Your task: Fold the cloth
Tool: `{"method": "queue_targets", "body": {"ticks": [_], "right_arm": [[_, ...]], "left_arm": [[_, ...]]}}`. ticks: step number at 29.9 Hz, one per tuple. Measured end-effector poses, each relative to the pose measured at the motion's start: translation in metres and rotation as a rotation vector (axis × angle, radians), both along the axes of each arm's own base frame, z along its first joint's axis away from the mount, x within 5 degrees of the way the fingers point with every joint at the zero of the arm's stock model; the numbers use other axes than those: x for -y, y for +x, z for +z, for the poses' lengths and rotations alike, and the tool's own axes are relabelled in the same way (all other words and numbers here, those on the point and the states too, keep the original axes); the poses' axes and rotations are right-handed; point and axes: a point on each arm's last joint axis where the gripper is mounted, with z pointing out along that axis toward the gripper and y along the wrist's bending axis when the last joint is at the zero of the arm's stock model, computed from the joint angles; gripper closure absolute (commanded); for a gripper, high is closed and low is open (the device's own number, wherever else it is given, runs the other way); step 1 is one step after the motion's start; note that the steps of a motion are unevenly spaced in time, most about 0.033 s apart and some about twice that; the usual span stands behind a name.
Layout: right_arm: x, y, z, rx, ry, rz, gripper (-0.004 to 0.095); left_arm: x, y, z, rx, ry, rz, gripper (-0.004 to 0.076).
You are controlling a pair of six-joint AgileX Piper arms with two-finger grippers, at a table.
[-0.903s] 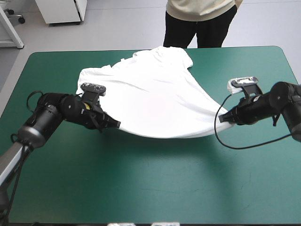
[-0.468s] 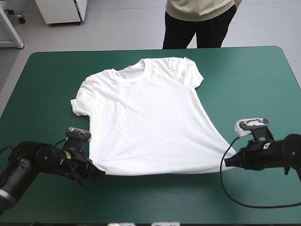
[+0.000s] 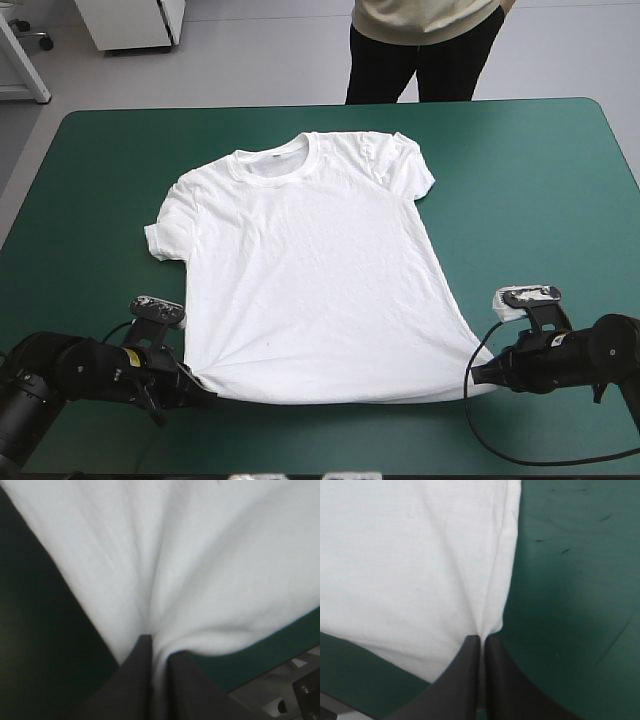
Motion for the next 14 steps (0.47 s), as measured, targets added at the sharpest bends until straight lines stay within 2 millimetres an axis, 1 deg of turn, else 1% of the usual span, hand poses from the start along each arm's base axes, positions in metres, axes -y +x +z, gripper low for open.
{"method": "queue_targets", "body": {"ticks": [3, 5, 7, 8, 9, 10, 12, 14], "right_arm": [[-0.0004, 0.0003, 0.0, 0.003, 0.006, -0.001, 0.0875], [-0.0018, 0.0003, 0.0003, 0.005, 0.023, -0.001, 0.0782], [-0.0036, 0.0007, 0.0011, 0.013, 0.043, 0.007, 0.0647], [-0.0045, 0.0008, 0.0013, 0.016, 0.053, 0.01, 0.0586], [-0.0048, 0.0009, 0.0015, 0.018, 0.056, 0.012, 0.0502], [-0.005, 0.001, 0.0016, 0.02, 0.057, 0.014, 0.0447], [-0.0044, 0.001, 0.0014, 0.02, 0.049, 0.017, 0.0393], [-0.0022, 0.0007, 0.0003, 0.014, 0.024, 0.011, 0.0392]], "left_arm": [[0.0031, 0.0017, -0.0017, -0.018, -0.018, -0.018, 0.0489], [0.0057, 0.0029, -0.0027, -0.032, -0.037, -0.028, 0.0426], [0.0076, 0.0031, -0.0028, -0.043, -0.054, -0.031, 0.0377], [0.0081, 0.0032, -0.0031, -0.049, -0.058, -0.032, 0.0365], [0.0083, 0.0027, -0.0031, -0.054, -0.06, -0.034, 0.036], [0.0083, 0.0022, -0.0034, -0.062, -0.059, -0.038, 0.036], [0.0083, 0.0008, -0.0037, -0.076, -0.057, -0.043, 0.036], [0.0078, -0.001, -0.0028, -0.076, -0.057, -0.047, 0.036]]}}
